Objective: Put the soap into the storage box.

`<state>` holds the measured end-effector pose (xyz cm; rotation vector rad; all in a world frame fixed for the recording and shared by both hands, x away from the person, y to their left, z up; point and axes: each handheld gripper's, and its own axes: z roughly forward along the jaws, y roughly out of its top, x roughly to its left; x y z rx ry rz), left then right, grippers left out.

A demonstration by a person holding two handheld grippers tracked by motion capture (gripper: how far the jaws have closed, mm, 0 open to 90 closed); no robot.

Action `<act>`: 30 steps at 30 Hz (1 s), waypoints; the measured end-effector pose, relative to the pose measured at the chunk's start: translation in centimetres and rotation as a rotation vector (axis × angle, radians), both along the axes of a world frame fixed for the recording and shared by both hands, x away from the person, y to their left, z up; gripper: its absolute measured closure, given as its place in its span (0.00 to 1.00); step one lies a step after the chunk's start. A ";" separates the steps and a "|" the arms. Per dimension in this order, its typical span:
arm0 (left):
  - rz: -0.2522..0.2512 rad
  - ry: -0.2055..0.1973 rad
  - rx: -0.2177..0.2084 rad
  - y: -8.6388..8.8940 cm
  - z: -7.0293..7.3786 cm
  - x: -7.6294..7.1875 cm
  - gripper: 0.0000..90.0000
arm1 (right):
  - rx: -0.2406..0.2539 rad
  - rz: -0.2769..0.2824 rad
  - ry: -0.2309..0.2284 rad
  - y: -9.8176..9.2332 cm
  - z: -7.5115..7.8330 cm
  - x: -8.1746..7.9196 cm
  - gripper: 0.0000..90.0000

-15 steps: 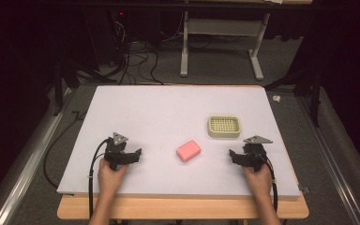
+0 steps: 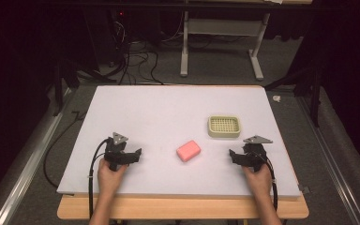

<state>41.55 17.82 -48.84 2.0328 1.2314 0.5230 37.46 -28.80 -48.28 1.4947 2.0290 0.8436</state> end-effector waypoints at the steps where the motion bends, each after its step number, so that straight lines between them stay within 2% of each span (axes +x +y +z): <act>1: 0.000 0.000 0.000 0.0 0.0 0.0 0.21 | 0.000 0.000 0.000 0.0 0.0 0.0 0.28; 9: 0.001 0.000 -0.001 0.0 0.0 0.0 0.21 | 0.005 -0.001 0.002 0.0 0.0 0.0 0.28; 19: 0.003 0.001 -0.001 0.0 0.0 0.0 0.20 | 0.009 0.031 0.017 0.1 0.0 0.1 0.19; 30: 0.004 0.001 -0.001 0.0 0.0 0.0 0.20 | 0.007 0.030 0.022 0.1 0.1 0.1 0.19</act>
